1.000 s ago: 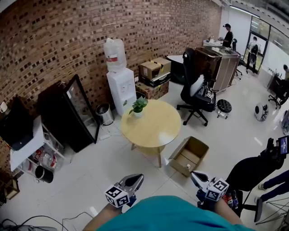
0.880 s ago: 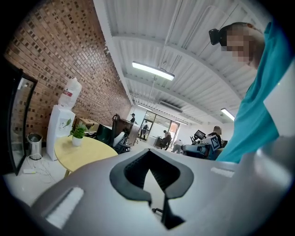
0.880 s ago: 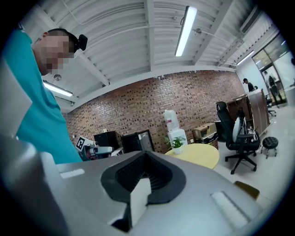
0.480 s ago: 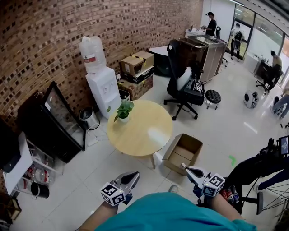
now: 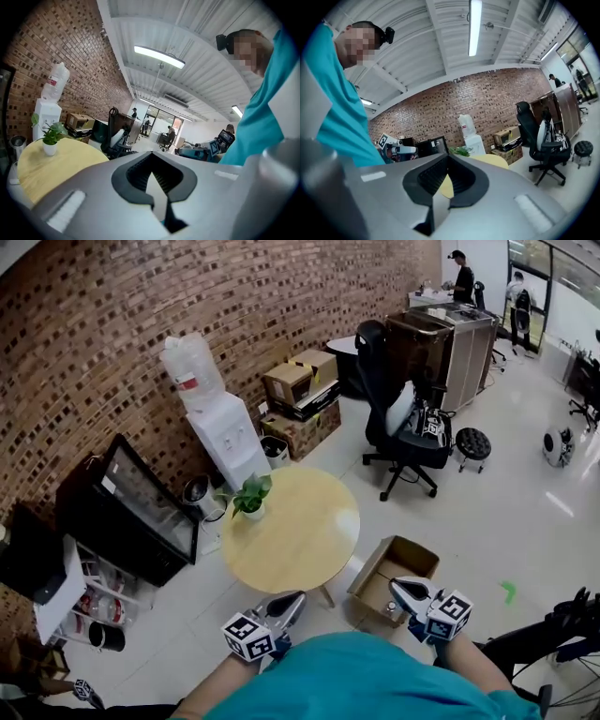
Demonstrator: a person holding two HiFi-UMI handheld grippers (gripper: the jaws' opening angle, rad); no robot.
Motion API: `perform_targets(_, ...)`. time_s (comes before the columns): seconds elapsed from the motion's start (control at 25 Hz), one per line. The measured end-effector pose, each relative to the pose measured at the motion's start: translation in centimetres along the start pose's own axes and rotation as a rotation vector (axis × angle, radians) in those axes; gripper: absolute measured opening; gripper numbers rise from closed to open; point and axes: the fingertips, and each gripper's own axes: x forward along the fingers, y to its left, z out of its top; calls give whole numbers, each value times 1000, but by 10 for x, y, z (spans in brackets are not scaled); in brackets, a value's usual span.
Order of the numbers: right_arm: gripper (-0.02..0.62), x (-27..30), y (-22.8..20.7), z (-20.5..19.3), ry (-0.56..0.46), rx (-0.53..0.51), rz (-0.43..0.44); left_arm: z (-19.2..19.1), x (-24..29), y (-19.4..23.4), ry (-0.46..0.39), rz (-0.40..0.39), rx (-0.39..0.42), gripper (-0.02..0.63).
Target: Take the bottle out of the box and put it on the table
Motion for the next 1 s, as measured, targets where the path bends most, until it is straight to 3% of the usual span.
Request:
perform_targets(0.16,3,6,-75,0,-5,0,-24,-3,59,26,45,-28,14,0)
perform_targets(0.32,3,31,-131,-33,51,57,-111,-31,98,92,55,-73,-5,0)
perform_targets(0.44,3,50,-198,-83,27,6,-184,-68,134,147,55,-155,-3,0)
perform_targets(0.56,19,69,-251,-136,90,-16,-267,-117,172,197,72,-246,-3,0)
perform_targets(0.72,62,96,-310,-192,138,10,-356,-157,214,243,149,-379,68,0)
perform_targets(0.88,89,109,-372,-253,227,23,-395,-195,265,275,231,-427,85,0)
perform_targets(1.0,111,101,-415,-336,334,1,-397,-256,302,284,319,-439,81,0)
